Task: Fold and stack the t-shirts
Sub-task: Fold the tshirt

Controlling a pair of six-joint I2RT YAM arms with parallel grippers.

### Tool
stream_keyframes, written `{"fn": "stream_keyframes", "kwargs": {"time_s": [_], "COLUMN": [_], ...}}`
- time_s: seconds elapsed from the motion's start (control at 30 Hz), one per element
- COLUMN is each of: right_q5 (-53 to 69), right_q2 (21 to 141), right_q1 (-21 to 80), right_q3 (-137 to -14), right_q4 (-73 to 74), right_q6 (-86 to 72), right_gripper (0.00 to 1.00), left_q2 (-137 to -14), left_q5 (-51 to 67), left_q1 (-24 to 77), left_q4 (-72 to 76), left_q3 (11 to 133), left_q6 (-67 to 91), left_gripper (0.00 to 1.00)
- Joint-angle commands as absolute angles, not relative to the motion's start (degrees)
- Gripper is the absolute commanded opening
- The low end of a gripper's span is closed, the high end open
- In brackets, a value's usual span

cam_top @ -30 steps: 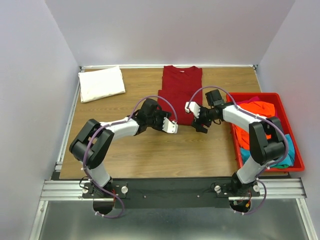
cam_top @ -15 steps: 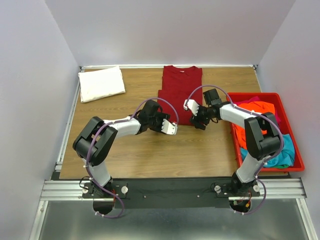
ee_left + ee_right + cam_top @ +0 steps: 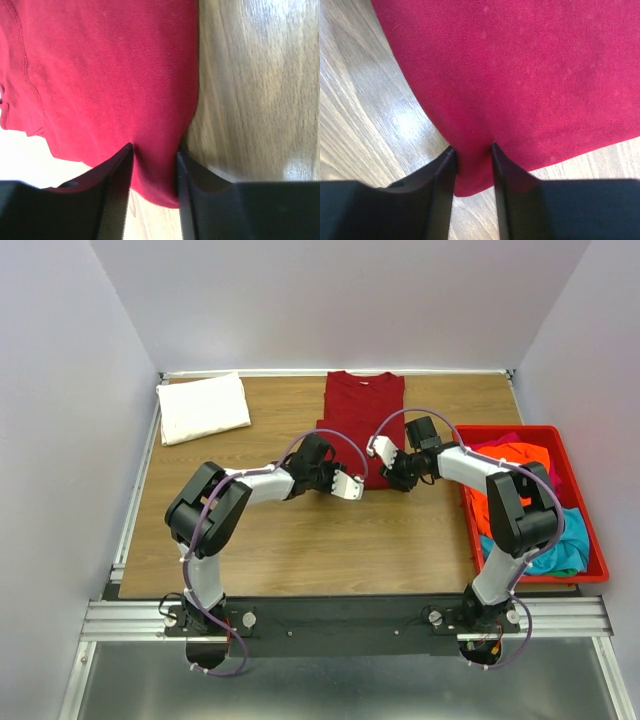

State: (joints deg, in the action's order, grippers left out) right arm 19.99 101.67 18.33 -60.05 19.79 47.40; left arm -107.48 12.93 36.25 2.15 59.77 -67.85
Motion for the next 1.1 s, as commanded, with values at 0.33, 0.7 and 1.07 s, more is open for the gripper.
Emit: {"fn": "stream_keyframes", "kwargs": {"time_s": [0.33, 0.7, 1.07], "right_q5": [23.28, 28.39, 27.08], "right_q2": [103.89, 83.87, 69.97], "right_q1": [18.63, 21.18, 22.32], "right_q3": [-61.09, -52.04, -53.70], "right_q4": [31.89, 52.71, 59.16], "right_q6": [50.97, 58.27, 52.13], "right_gripper": [0.01, 0.01, 0.00], "left_q2": [-103.19, -84.31, -75.15], "left_q5": [13.18, 19.42, 19.96], "left_q1": [37.97, 47.97, 55.20], "left_q4": [-2.19, -13.88, -16.43], "left_q3": [56.43, 45.62, 45.07], "left_q6": [-65.04, -57.40, -51.94], "left_gripper": [0.00, 0.00, 0.00]}}
